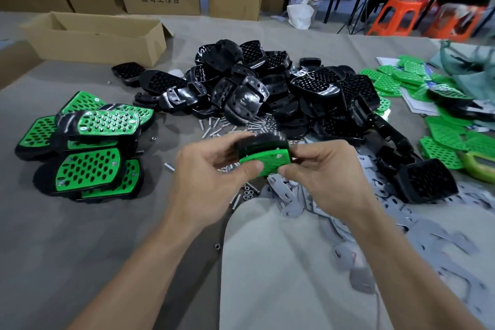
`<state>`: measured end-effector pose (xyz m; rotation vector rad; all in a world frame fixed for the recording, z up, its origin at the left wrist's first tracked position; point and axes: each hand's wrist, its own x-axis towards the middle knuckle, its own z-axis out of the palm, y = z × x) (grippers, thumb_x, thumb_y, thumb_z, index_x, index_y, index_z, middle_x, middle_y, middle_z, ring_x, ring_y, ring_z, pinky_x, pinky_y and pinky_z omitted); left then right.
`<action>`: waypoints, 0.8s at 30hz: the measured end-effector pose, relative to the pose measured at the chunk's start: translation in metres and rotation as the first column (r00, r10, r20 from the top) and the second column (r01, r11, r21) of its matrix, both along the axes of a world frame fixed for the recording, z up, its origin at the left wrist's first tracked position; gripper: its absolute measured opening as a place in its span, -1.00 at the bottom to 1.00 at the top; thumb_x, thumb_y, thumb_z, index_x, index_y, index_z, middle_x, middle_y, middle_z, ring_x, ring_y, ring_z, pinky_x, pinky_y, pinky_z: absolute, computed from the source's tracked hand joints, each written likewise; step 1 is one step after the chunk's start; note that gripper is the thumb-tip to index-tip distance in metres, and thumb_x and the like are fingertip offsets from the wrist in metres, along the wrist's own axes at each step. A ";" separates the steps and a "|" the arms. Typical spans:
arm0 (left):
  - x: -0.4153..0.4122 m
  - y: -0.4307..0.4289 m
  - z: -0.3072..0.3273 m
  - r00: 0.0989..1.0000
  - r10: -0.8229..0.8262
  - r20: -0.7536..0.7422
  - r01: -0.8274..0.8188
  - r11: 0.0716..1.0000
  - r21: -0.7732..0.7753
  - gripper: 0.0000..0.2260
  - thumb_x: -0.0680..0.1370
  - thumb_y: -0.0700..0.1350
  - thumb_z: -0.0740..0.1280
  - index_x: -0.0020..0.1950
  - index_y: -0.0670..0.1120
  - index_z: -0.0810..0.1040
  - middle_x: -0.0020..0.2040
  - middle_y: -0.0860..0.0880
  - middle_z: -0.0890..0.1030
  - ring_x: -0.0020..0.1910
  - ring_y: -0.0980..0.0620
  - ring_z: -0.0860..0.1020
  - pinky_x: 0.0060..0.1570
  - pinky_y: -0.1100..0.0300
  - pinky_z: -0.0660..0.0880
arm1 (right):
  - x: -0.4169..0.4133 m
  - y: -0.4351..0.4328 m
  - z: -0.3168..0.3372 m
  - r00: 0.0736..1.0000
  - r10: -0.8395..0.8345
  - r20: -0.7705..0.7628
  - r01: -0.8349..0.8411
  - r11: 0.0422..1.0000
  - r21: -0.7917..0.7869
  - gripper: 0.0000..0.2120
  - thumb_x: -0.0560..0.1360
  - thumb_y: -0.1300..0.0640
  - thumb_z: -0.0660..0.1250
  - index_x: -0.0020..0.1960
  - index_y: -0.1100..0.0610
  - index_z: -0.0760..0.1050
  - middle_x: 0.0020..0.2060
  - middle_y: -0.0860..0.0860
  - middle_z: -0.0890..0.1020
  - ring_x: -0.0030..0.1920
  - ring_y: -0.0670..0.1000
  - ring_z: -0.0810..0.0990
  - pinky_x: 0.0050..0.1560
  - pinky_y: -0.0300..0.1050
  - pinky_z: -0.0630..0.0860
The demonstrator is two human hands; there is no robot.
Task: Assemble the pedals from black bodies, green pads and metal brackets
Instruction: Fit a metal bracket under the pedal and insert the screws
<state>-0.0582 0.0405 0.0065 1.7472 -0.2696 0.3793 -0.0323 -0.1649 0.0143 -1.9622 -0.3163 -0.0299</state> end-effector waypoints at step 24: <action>-0.108 -0.003 -0.050 0.818 -0.281 0.502 -0.209 0.669 0.714 -0.72 0.46 -0.25 0.52 0.17 -0.17 0.74 0.13 -0.08 0.73 0.07 0.02 0.73 -0.10 0.08 0.69 | -0.130 -0.014 -0.040 0.906 0.136 0.400 0.123 0.820 -0.558 -0.56 0.29 0.44 0.40 0.09 0.09 0.63 -0.10 -0.05 0.70 -0.18 0.06 0.64 -0.24 0.05 0.57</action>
